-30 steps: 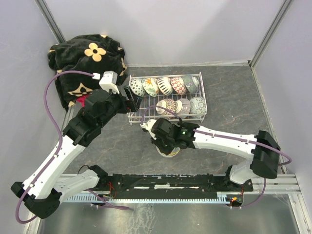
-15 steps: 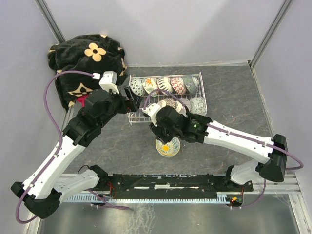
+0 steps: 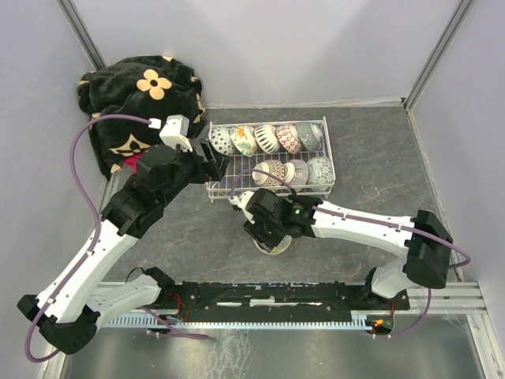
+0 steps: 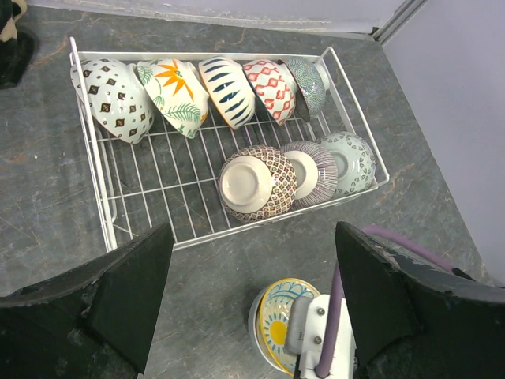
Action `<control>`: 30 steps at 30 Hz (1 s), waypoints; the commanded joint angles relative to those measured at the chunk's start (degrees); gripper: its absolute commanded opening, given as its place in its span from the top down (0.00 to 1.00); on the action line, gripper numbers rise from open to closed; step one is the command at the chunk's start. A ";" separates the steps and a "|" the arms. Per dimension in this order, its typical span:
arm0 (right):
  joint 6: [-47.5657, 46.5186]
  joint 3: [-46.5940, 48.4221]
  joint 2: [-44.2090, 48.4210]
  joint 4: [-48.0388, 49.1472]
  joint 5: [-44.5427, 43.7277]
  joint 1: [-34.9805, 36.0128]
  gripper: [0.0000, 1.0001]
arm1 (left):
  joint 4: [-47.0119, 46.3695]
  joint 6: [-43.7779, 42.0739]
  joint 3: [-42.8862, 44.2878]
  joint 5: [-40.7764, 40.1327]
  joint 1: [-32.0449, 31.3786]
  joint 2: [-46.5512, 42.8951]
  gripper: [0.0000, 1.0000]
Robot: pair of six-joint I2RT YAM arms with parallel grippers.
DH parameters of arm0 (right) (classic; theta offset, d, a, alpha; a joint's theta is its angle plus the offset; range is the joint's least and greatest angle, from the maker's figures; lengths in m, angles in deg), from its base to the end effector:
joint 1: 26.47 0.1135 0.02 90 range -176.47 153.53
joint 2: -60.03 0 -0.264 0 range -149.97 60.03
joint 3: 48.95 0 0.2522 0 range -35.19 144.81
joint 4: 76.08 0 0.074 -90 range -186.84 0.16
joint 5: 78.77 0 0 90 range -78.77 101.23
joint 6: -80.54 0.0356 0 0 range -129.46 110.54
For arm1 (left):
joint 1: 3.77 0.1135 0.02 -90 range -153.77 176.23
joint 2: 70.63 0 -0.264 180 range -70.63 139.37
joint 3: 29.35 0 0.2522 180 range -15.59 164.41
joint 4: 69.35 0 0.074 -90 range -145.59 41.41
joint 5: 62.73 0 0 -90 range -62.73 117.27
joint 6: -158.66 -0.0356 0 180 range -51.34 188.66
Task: Load the bowls into the dish rack
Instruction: Pick up the bowl from the center of the board.
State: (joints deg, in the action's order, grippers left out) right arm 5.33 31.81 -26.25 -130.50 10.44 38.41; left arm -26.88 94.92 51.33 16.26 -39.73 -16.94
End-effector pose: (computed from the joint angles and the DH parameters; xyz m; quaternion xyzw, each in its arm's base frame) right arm 0.1315 0.2794 0.2578 -0.4072 0.8757 0.1610 0.2034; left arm 0.1605 -0.1081 0.4116 0.0091 0.7943 -0.2460 0.5554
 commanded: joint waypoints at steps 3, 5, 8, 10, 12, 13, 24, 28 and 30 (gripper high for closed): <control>1.64 0.56 -1.98 5.29 2.53 0.98 0.55 | -1.57 -3.11 0.88 -1.02 0.28 -0.95 0.10; 1.79 0.55 -2.68 5.66 2.51 1.19 0.55 | -1.52 -3.15 0.85 -1.12 0.28 -1.11 0.10; 1.87 0.75 -3.52 5.64 2.28 1.34 0.59 | -1.43 -3.08 0.76 -1.21 0.26 -1.29 0.10; 1.87 0.75 -3.75 5.68 1.86 1.34 0.65 | -1.43 -3.06 0.83 -1.26 0.28 -1.31 0.10; 1.92 0.72 -3.96 5.67 1.15 1.39 0.70 | -1.41 -3.13 0.85 -1.21 0.24 -1.22 0.10; 1.91 0.86 -4.15 5.57 0.95 1.39 0.71 | -1.40 -3.14 0.85 -1.21 0.28 -1.22 0.10; 1.07 2.78 0.30 4.24 -3.91 1.43 0.99 | -1.38 -3.32 1.02 -1.43 0.28 -1.37 0.10; 0.43 5.30 5.19 4.18 -5.35 1.34 0.99 | -1.58 -3.32 1.19 -1.65 0.28 -1.64 0.10; 0.42 7.00 7.06 3.93 -5.59 1.26 0.99 | -1.58 -3.38 1.29 -1.76 0.29 -1.90 0.10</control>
State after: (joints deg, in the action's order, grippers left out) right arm 6.35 32.77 -25.35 -128.60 6.24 39.39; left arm -26.86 94.87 51.33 15.34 -39.73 -17.35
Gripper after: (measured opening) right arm 0.037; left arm 0.895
